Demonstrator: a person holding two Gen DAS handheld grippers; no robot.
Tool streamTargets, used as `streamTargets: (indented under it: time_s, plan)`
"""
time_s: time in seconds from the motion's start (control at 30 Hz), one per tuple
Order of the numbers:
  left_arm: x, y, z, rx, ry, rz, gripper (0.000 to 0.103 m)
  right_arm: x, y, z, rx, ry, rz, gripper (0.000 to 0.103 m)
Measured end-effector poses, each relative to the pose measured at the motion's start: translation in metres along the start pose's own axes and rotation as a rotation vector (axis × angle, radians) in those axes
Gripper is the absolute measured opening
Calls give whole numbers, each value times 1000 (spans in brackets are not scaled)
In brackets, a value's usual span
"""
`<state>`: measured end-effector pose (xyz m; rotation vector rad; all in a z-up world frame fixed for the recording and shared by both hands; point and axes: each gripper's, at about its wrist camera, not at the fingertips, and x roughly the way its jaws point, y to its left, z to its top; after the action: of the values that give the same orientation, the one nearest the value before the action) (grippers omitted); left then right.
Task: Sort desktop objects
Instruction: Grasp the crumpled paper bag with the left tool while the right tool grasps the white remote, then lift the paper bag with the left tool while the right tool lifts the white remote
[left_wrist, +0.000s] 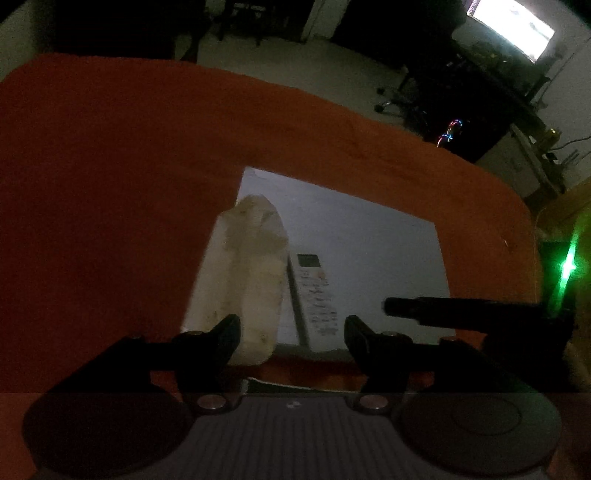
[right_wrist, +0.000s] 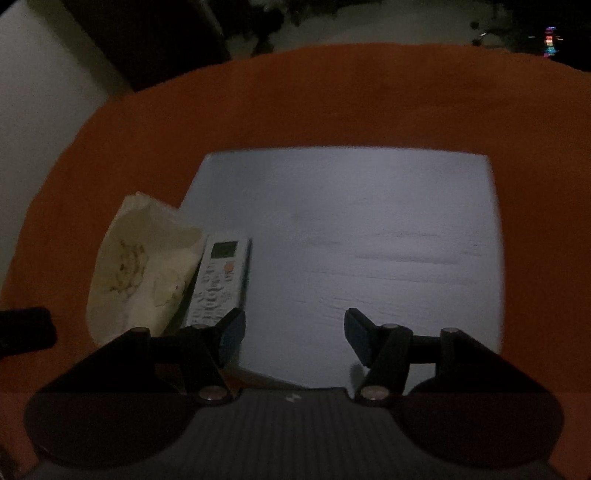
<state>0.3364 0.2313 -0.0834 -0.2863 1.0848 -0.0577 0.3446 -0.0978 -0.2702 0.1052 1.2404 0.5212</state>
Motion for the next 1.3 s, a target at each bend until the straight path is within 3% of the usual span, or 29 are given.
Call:
streamTargets:
  time_s: [0.27, 0.3, 0.37, 0.4, 0.57, 0.7, 1.0, 1.07, 1.1, 1.17, 1.3]
  plan:
    - [24, 18, 4, 18, 35, 37, 59, 41, 34, 3, -53, 84, -18, 65]
    - [27, 21, 4, 13, 37, 37, 59, 43, 39, 3, -57, 87, -24, 68]
    - [33, 23, 5, 14, 33, 43, 59, 48, 47, 3, -60, 90, -46, 83]
    - [36, 24, 6, 21, 30, 50, 60, 50, 51, 3, -59, 88, -64, 84]
    - [50, 27, 11, 24, 17, 65, 61, 65, 71, 4, -91, 108, -106, 87]
    - [72, 29, 12, 23, 36, 79, 50, 81, 76, 4, -87, 141, -137, 86]
    - [91, 34, 7, 13, 76, 87, 46, 95, 73, 12, -92, 174, -176, 86]
    - [90, 34, 8, 3, 56, 91, 42, 97, 78, 13, -113, 161, -179, 82]
    - [89, 34, 9, 0, 47, 87, 32, 98, 79, 13, -127, 156, -173, 79]
    - [91, 33, 9, 4, 46, 73, 15, 95, 82, 11, -167, 136, -150, 51]
    - [89, 29, 5, 35, 30, 83, 7, 91, 84, 6, -198, 122, -145, 50]
